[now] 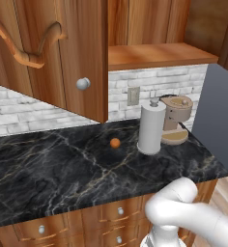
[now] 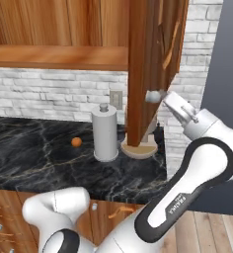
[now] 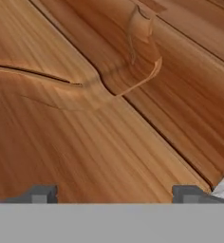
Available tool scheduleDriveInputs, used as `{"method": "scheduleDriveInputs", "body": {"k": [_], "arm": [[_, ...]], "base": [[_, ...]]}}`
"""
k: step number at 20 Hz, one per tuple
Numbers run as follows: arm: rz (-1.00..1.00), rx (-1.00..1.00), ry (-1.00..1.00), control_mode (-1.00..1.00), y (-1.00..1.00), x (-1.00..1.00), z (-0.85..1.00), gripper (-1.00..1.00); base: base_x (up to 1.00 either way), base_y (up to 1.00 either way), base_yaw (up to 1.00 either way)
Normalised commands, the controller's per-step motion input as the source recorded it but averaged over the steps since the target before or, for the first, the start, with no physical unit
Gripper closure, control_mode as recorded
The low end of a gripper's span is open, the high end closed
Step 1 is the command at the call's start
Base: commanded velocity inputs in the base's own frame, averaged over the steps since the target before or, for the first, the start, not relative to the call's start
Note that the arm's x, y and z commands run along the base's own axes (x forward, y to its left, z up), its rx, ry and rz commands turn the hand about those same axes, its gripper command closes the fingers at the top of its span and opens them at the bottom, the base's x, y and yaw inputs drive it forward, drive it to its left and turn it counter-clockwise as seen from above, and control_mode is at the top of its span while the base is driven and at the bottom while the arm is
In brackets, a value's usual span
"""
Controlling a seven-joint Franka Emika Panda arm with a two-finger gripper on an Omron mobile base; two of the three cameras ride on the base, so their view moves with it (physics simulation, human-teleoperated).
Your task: Close all open cabinet doors.
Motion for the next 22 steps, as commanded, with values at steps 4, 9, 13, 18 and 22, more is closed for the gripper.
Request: {"method": "scheduleDriveInputs", "body": {"k": [4,9,13,18,22], "arm": [[-0.02,-0.09,-0.12,-1.00,0.93,-0.12,0.38,-1.00],[-0.08,-0.05,-0.07,-1.00,0.86,-0.02,0.39,-1.00],[-0.14,-0.03,-0.03,-1.00,0.86,0.00,0.26,-1.00],[-0.18,0.00,0.00,-1.00,0.82,0.03,0.18,-1.00],[-0.19,0.00,0.00,-1.00,0.74,0.16,0.09,-1.00]], "base": [[0.00,0.00,0.00],[0.00,0.00,0.00],[0.00,0.00,0.00],[0.00,0.00,0.00],[0.00,0.00,0.00]]}}
